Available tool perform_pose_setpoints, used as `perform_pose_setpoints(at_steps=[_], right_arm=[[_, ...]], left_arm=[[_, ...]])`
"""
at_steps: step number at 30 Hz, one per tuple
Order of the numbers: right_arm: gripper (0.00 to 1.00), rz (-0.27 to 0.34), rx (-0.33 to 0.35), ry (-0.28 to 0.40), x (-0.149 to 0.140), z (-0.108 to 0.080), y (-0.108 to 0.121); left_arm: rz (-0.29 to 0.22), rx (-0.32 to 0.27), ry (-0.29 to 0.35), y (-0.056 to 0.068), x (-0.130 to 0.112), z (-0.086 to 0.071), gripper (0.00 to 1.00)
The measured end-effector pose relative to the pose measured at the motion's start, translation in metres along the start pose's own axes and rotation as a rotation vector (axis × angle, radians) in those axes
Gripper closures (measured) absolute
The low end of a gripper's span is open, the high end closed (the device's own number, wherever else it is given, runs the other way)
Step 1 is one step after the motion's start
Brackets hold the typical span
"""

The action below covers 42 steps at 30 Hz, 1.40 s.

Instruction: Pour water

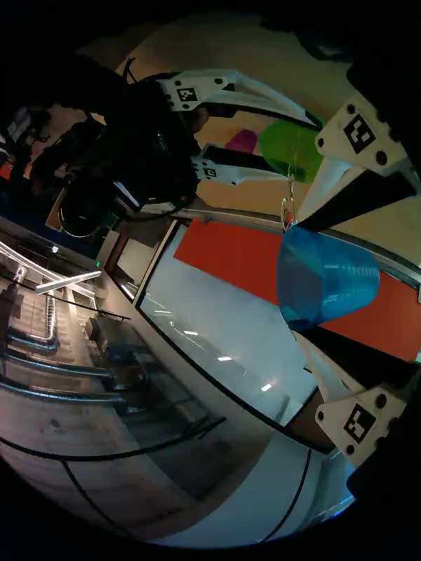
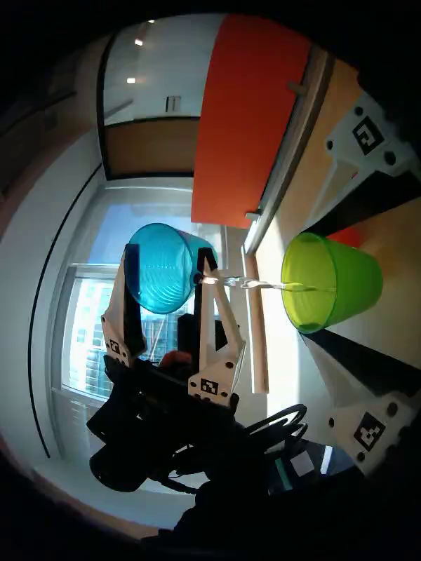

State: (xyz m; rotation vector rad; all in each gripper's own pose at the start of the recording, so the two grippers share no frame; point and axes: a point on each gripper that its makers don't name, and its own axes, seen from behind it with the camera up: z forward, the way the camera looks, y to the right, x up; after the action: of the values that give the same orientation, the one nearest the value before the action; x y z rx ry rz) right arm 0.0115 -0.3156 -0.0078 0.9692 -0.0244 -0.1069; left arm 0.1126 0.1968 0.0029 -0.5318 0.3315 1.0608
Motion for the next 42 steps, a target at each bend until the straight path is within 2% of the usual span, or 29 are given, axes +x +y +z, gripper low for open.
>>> perform_pose_setpoints(at_steps=[21,42], right_arm=[[0.08,0.003,-0.006,0.016,0.004,-0.005,0.001],[0.08,0.005,-0.002,0.026,0.007,-0.007,-0.003]], left_arm=[[0.063,0.005,0.002,-0.002,0.005,0.003,0.12],[0.131,0.015,0.017,-0.004,0.013,-0.003,0.12]])
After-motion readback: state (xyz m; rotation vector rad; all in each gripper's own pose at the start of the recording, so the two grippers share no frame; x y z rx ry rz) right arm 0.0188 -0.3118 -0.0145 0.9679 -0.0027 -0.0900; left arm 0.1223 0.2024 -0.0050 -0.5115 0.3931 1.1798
